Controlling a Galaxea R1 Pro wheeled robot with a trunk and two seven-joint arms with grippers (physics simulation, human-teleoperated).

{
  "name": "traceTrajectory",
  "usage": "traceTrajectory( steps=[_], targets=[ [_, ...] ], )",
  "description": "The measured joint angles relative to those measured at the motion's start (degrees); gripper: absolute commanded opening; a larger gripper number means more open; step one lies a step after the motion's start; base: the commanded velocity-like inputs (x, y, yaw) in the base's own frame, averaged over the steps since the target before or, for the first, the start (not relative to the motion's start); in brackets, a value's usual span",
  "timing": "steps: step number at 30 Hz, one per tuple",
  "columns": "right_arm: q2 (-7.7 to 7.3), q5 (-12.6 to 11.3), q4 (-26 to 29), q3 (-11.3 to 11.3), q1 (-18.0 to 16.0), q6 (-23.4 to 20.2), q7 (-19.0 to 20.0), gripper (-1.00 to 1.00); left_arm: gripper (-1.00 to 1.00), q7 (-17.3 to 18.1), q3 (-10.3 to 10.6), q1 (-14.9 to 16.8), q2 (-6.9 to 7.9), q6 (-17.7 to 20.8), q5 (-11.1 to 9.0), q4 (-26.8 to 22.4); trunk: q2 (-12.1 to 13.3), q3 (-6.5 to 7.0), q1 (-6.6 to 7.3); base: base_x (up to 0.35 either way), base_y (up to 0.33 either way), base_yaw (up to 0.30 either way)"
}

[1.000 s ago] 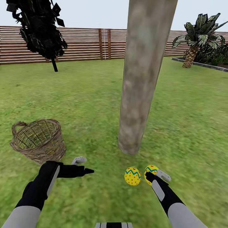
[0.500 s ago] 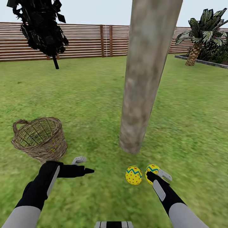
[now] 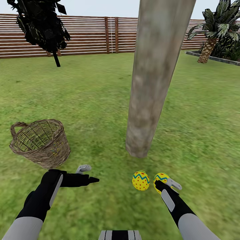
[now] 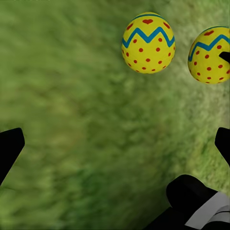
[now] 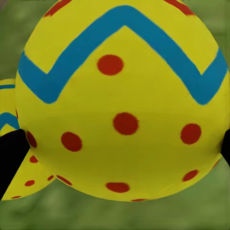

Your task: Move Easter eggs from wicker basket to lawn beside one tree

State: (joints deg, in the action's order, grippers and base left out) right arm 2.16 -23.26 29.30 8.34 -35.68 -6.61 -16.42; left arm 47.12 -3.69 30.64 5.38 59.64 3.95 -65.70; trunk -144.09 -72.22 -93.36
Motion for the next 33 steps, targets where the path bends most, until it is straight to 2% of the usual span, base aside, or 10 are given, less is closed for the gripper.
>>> traceTrajectory(
  steps=[10, 18, 20, 22, 24, 26, 28, 31, 33],
  targets=[
    [0.0, 0.0, -0.01, 0.02, 0.0, 0.01, 0.0, -1.0, 1.0, -0.02, -0.02, -0.04, 0.0, 0.0, 0.03, -0.09, 0.0, 0.0, 0.0, 0.084, 0.0, 0.0],
    [0.0, -0.01, -0.06, 0.03, 0.0, 0.01, 0.02, -1.0, 1.0, 0.03, -0.02, -0.03, 0.0, -0.01, 0.05, -0.09, -0.1, -1.77, -0.21, 0.001, 0.0, 0.0],
    [0.0, 0.0, -0.09, 0.04, 0.0, 0.01, 0.01, -1.0, 1.0, 0.33, -0.04, -0.01, 0.03, 0.01, -0.07, -0.14, -0.11, -1.77, -0.21, 0.0, 0.0, 0.0],
    [-0.04, 0.0, -0.09, 0.03, 0.0, 0.01, 0.0, -1.0, 1.0, 4.29, 0.12, -0.06, 0.16, 0.01, -0.21, -1.55, -0.11, -1.77, -0.2, 0.0, 0.0, 0.0],
    [-0.04, 0.0, -0.1, 0.05, 0.0, 0.01, 0.0, -1.0, 1.0, 11.47, 0.26, -0.14, 0.52, -0.01, 0.11, -3.68, -0.11, -1.77, -0.21, 0.0, 0.0, 0.0],
    [-0.02, 0.0, -0.1, 0.03, 0.0, 0.01, 0.01, -1.0, 1.0, 16.37, 0.21, -0.22, 0.79, -0.05, 0.32, -4.76, -0.11, -1.77, -0.21, 0.0, 0.0, 0.0],
    [-0.02, 0.0, -0.1, 0.03, 0.0, 0.01, 0.0, -1.0, 1.0, 19.11, 0.14, -0.25, 0.94, -0.08, 0.36, -5.1, -0.11, -1.77, -0.21, 0.0, 0.0, 0.0],
    [-0.04, -0.04, -0.1, 0.03, 0.0, 0.01, -0.01, -1.0, 1.0, 23.21, 0.07, -0.29, 2.47, -0.15, 0.38, -5.18, -0.13, -2.21, -0.26, 0.0, 0.0, 0.0],
    [-0.02, -0.02, -0.1, 0.04, 0.0, 0.01, 0.0, -1.0, 1.0, 24.37, -0.02, -0.27, 2.92, -0.17, 0.42, -5.18, -0.16, -2.65, -0.31, 0.0, 0.0, 0.0]
  ],
)
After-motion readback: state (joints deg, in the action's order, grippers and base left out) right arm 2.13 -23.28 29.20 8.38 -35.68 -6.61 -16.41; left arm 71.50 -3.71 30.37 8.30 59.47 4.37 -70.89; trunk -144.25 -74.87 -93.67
